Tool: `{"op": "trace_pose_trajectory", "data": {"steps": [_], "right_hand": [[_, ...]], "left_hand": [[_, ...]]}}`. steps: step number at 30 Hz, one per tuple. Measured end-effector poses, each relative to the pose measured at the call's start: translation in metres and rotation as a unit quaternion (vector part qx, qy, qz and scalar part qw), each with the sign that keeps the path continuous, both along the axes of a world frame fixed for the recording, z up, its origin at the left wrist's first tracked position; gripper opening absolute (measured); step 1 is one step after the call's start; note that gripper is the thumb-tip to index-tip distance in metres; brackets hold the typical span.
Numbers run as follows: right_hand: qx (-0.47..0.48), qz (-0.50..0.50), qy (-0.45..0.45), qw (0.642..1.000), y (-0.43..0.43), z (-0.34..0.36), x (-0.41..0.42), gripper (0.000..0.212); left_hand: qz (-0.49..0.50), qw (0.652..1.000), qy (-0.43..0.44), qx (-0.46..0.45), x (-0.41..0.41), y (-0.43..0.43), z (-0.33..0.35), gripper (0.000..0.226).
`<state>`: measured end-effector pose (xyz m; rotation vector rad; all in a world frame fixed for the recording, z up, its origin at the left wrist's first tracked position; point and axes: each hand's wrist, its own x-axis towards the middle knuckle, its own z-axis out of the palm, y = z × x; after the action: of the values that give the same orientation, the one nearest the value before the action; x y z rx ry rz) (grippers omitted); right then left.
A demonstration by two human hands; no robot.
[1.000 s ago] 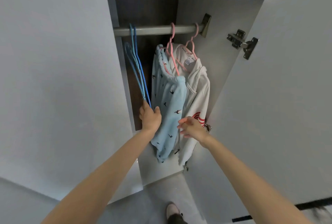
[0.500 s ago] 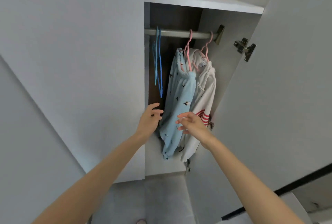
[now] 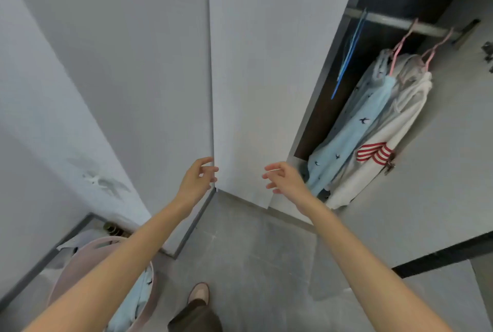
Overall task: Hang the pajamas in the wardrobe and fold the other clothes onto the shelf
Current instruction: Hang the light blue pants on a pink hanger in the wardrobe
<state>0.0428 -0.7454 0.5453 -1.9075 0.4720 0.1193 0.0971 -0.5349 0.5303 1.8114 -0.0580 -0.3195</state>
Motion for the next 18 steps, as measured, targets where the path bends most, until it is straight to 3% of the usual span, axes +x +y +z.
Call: {"op": "trace_pose_trajectory", "data": {"steps": [10, 18], "right_hand": [[0.003, 0.177, 0.054, 0.983, 0.203, -0.051, -0.001, 0.012], [-0.001, 0.219, 0.129, 0.967, 0.361, -0.112, 0.004, 0.014]], "left_hand": [[0.188, 0.981, 0.046, 0.024, -0.075, 0.225, -0.03, 0.03], [0.22, 0.967, 0.106, 0.068, -0.106, 0.389, -0.069, 0.03]]}}
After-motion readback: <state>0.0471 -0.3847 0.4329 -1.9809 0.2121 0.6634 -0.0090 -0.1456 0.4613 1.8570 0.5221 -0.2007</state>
